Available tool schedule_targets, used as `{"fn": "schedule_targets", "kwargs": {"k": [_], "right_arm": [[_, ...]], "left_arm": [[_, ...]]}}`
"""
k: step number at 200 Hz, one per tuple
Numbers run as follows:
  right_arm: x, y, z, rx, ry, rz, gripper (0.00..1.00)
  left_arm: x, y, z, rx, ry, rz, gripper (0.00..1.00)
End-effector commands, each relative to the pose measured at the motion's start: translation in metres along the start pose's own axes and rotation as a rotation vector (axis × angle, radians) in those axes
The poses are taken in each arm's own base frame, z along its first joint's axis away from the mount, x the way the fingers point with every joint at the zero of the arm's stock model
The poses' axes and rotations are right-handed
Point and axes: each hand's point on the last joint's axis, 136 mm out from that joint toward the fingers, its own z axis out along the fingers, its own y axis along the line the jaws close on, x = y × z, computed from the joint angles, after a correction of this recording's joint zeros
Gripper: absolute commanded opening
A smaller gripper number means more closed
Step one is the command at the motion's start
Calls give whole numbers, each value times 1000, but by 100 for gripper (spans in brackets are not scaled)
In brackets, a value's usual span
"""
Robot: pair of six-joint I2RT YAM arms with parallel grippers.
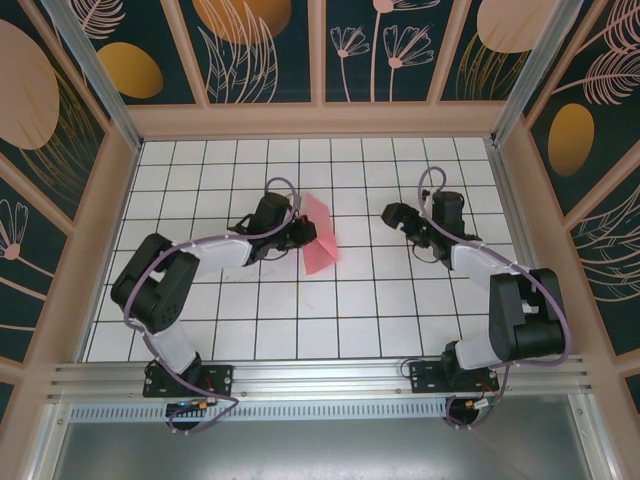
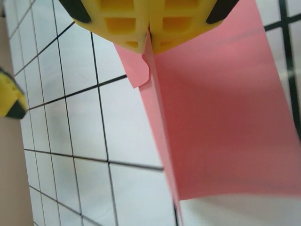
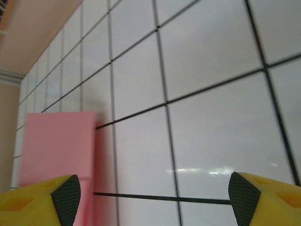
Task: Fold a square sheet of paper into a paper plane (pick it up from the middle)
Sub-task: Turn over the paper at the center of the table.
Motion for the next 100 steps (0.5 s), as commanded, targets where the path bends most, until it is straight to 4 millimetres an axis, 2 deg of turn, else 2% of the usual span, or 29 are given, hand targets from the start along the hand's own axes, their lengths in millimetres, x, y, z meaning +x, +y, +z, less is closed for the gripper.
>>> {"fn": "schedule_targets", "kwargs": {"k": [1, 34, 52, 75, 80, 100], "right_arm": [[4, -15, -3, 25, -41, 4, 86], [12, -21, -6, 14, -44, 39, 86], [10, -24, -8, 26, -61, 47, 86], [12, -30, -6, 46, -69, 63, 86], [12, -31, -6, 50, -67, 67, 86], [13, -35, -4, 62, -65, 80, 86]], "left_arm": [[-27, 3, -34, -182, -53, 166, 3], [-68, 18, -70, -457, -149, 269, 3], [-86, 26, -82, -604, -193, 325, 3], [-101, 31, -89, -766, -229, 415, 3], [-100, 39, -83, -817, -218, 433, 3], [-102, 47, -76, -933, -213, 494, 3]]}}
